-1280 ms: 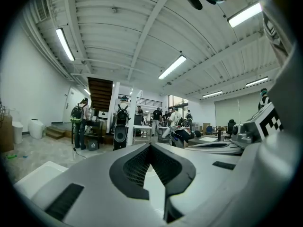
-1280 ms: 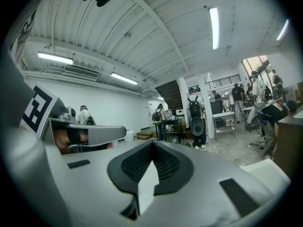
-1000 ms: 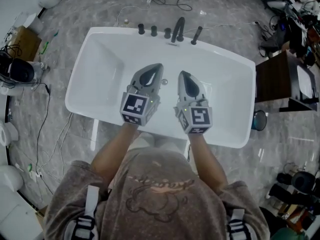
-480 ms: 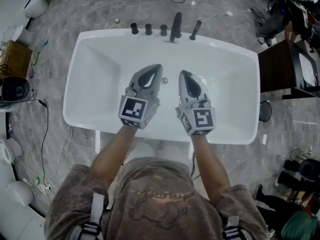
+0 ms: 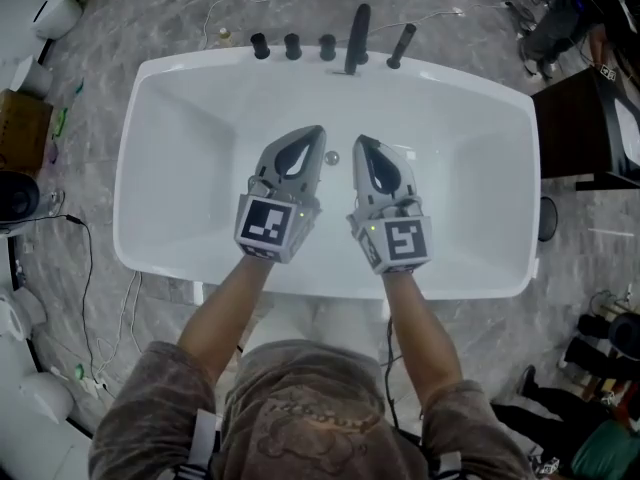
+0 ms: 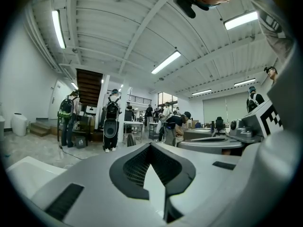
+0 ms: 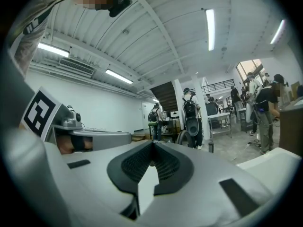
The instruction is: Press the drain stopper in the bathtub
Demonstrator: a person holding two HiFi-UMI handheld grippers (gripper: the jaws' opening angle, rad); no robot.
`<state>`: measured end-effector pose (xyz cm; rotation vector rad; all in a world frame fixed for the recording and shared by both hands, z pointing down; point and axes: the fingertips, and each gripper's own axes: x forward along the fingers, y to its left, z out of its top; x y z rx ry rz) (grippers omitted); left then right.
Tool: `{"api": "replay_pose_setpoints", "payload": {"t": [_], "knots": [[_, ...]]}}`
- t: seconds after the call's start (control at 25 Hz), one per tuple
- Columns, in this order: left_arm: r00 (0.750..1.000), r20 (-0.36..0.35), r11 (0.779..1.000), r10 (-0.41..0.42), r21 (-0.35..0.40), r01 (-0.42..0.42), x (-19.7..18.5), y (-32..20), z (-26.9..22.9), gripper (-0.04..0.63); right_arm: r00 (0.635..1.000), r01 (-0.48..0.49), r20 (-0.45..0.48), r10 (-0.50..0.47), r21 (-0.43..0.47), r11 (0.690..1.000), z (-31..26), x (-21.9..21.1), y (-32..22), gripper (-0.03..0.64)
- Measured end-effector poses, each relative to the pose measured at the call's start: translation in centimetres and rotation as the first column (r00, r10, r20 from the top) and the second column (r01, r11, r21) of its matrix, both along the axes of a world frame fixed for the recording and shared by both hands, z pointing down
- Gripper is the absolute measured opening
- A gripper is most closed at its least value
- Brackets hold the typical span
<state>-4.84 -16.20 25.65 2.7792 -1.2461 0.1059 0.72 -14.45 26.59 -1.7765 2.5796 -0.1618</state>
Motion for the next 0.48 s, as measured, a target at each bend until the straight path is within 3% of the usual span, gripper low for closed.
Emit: {"api": "replay_pose_setpoints", "payload": {"t": [0.48], "knots": [[1.0,0.01,1.0,0.009,0.013,-0.009,0.6,-2.7,8.0,0.002,0.998,-0.053,0.019,0.054,-0.031,0.998,8.6,2.0,-2.2,0.0]]}}
